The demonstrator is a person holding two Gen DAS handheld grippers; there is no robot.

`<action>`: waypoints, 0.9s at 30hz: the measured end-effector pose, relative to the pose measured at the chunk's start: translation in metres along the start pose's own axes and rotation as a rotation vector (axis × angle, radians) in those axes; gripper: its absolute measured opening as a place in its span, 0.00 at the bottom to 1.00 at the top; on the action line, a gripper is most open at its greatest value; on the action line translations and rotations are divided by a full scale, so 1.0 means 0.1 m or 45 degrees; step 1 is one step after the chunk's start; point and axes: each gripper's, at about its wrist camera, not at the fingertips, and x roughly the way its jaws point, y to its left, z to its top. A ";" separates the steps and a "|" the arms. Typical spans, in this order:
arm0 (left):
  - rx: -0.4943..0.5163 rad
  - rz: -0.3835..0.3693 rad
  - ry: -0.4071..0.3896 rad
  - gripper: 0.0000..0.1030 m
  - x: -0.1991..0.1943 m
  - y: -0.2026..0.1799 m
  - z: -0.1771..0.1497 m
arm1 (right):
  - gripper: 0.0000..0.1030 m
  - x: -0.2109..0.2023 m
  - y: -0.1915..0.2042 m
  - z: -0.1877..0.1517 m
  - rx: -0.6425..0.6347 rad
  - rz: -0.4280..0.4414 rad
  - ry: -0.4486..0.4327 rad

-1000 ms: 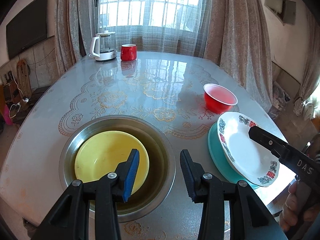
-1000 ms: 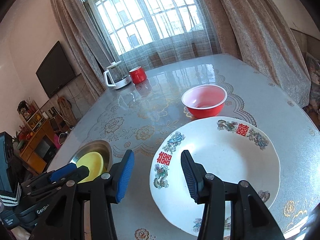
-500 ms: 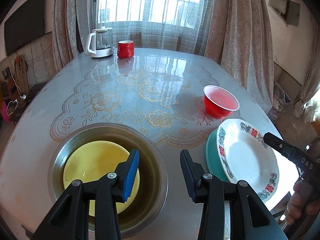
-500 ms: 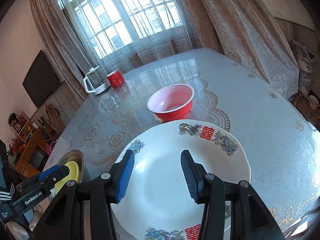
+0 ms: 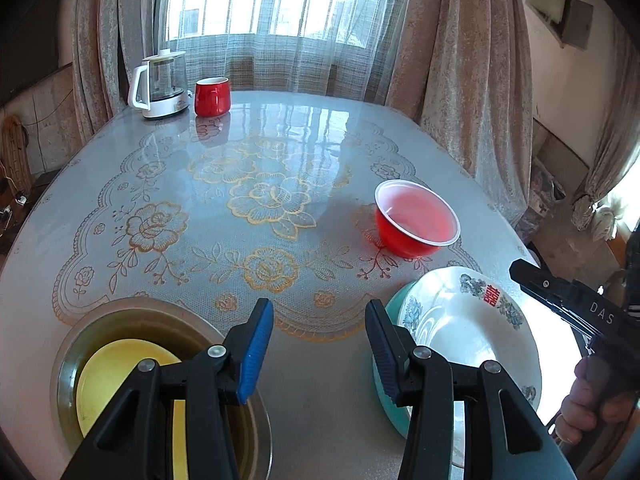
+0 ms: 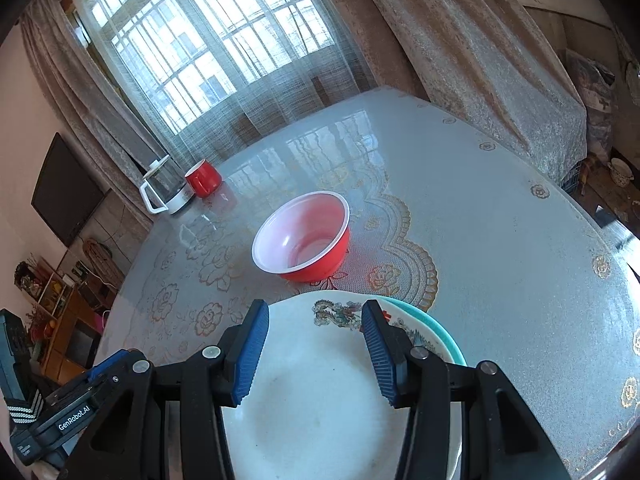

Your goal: Organize plates and bowls

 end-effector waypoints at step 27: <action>-0.066 -0.151 0.149 0.66 0.52 -0.19 0.34 | 0.51 0.26 -0.14 0.26 0.057 0.094 0.128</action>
